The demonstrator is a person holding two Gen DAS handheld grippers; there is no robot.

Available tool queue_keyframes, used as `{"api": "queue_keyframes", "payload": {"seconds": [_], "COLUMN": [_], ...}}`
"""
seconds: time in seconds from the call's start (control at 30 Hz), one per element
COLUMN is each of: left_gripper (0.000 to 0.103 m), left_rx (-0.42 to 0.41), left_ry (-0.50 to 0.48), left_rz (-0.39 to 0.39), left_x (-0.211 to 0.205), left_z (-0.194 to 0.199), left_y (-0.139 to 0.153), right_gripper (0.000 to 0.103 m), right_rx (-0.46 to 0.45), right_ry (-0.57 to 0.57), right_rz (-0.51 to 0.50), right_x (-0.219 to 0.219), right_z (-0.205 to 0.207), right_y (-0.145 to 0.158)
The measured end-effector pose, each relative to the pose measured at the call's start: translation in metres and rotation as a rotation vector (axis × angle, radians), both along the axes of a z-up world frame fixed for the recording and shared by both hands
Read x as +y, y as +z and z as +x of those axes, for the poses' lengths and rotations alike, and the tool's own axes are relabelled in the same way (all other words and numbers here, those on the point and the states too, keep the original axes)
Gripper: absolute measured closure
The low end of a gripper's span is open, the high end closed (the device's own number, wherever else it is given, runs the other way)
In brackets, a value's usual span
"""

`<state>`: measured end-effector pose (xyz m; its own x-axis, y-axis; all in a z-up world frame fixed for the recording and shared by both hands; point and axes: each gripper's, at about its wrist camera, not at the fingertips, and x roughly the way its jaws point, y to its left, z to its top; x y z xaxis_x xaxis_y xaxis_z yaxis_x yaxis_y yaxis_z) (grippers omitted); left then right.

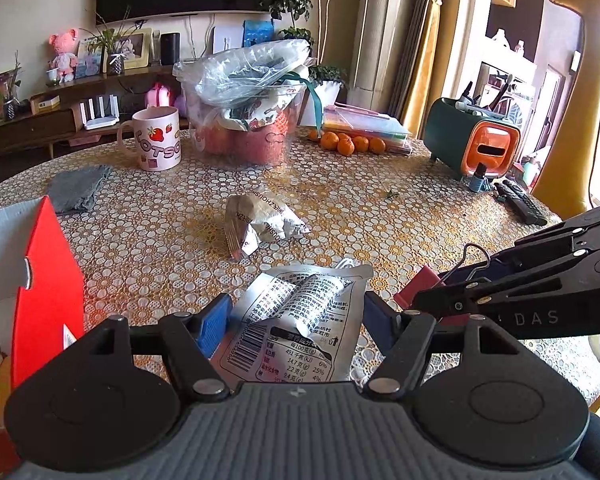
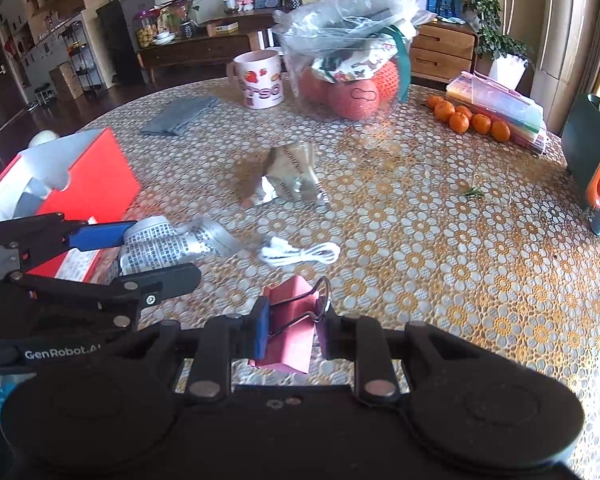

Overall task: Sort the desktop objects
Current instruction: 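Carry the packet and binder clip over the red box with both tools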

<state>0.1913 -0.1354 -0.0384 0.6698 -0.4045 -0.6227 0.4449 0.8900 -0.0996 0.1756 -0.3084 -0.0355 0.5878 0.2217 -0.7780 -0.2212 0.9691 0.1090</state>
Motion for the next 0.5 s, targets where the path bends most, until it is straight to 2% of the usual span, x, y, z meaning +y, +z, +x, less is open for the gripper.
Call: {"api": "queue_keyframes", "payload": {"seconds": [0.5], "left_gripper": [0.033], "left_rx": [-0.028], "left_ry": [0.026], "left_rz": [-0.036], "left_x": [0.072], "left_z": [-0.057], "left_y": [0.041], "right_gripper": [0.08], "right_rx": [-0.038], "right_ry": [0.135], "right_rz": [-0.018], "right_x": [0.07], "right_z": [-0.054], "right_y": [0.043]}}
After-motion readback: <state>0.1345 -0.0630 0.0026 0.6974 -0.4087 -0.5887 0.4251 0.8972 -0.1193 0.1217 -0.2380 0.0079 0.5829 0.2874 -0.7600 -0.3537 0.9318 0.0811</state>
